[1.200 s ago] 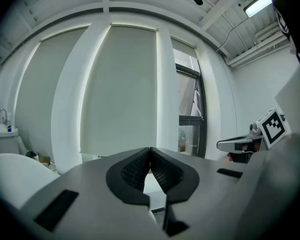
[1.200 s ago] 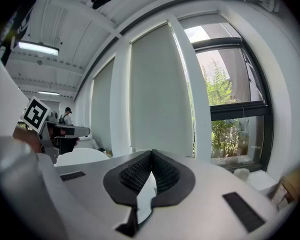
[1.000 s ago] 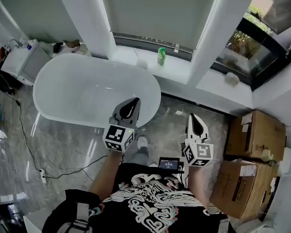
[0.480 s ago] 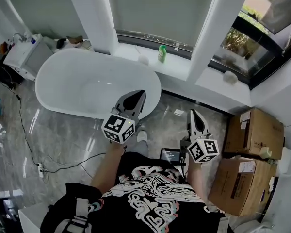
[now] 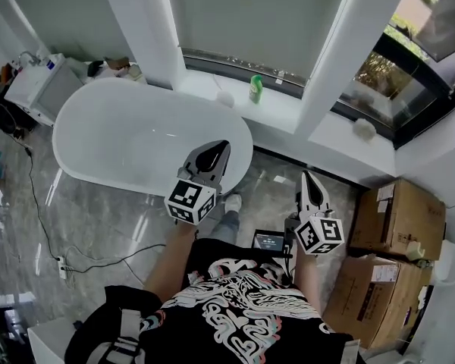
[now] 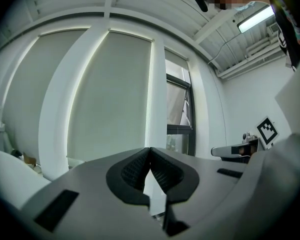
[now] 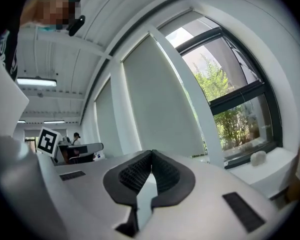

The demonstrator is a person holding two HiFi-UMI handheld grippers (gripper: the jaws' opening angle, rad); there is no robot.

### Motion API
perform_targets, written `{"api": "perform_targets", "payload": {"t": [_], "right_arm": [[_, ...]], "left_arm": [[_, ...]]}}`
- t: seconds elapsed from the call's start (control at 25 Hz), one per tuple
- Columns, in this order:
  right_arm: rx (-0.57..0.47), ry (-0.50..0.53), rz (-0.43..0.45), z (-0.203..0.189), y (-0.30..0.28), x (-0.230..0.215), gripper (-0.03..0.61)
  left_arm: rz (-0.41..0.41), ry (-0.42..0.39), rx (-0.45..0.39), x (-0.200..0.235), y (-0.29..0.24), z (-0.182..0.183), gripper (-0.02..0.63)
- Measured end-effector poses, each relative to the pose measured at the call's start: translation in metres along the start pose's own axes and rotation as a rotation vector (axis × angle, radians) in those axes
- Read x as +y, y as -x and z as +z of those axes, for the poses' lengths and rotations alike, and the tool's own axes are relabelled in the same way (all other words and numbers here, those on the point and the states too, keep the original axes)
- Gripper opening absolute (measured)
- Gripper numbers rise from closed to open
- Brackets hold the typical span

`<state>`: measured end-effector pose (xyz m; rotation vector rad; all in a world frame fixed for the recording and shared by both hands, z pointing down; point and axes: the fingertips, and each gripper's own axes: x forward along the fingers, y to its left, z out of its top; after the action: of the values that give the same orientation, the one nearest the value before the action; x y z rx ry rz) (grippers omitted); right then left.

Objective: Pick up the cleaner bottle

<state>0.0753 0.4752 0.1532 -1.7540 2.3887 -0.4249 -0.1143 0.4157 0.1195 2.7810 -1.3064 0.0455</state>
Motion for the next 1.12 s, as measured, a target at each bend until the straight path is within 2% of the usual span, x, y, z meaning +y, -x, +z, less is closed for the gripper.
{"api": "perform_targets", "payload": {"t": [0.2, 0.64, 0.92, 1.12], "right_arm": [[0.032, 0.043, -0.023, 0.007, -0.06, -0.027, 0.026], [0.038, 0.057, -0.093, 0.038, -0.185, -0.086, 0.026], [0.062, 0.058, -0.12, 0.039, -0.258, -0.115, 0.026], [0.052, 0.11, -0.127, 0.041, -0.292, -0.118, 0.026]], "left_arm": [[-0.004, 0.003, 0.001, 0.036, -0.06, 0.001, 0.015], [-0.012, -0.017, 0.047, 0.125, -0.189, 0.004, 0.015], [0.008, -0.012, 0.055, 0.186, -0.251, -0.002, 0.015], [0.001, -0.009, 0.052, 0.213, -0.275, -0.002, 0.015]]}}
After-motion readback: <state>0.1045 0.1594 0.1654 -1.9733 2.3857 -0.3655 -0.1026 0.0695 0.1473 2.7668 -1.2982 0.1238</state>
